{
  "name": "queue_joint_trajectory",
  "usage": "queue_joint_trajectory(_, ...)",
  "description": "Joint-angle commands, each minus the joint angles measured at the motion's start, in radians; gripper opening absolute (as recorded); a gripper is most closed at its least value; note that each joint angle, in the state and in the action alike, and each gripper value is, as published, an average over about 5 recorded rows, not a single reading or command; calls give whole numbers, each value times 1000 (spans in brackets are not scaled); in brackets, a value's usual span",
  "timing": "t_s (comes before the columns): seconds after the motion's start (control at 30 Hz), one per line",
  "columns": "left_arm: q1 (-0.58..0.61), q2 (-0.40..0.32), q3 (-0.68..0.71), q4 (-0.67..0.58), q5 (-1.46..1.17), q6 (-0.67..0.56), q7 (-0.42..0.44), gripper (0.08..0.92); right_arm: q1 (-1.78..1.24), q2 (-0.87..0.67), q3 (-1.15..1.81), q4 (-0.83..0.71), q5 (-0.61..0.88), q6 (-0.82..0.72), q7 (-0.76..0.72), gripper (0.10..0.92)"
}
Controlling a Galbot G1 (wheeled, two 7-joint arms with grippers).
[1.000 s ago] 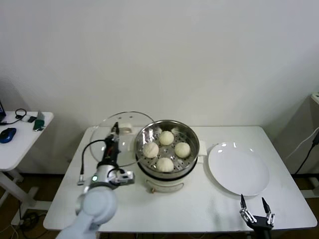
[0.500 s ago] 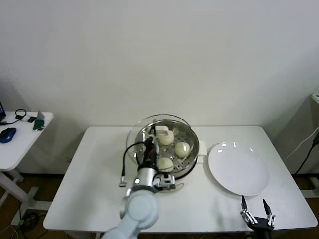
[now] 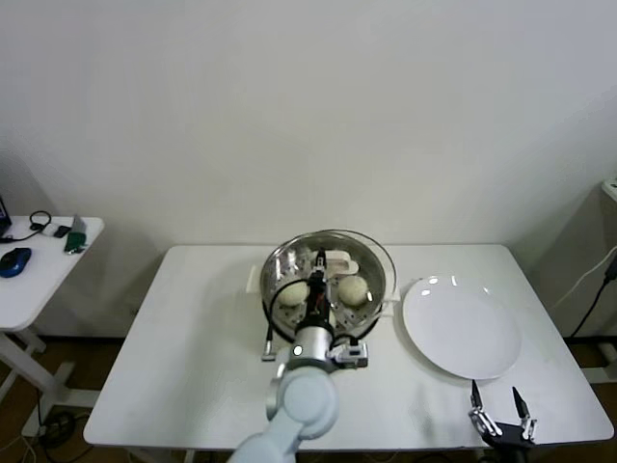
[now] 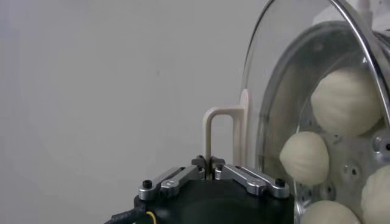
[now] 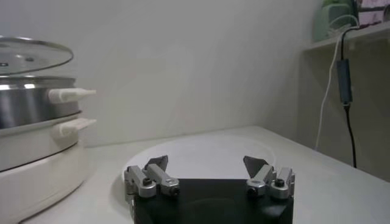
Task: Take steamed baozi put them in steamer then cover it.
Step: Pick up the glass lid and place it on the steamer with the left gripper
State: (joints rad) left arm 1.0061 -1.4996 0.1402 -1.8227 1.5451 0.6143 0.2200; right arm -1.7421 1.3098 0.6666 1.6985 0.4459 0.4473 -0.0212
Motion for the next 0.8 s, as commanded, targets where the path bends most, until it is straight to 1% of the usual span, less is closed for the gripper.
queue_joint_trajectory(0.03, -15, -20, 7, 66, 20, 3, 3, 135, -3, -1, 6, -1, 1, 7, 0, 823)
queue_joint_trajectory(0.57, -36, -7, -15, 92, 22, -2, -16, 135, -10, -9, 12, 0, 5, 11, -7, 823)
queue_joint_trajectory(0.8, -27, 1, -25, 92, 26, -3, -16, 135, -9, -15, 12, -4, 8, 11, -13, 823)
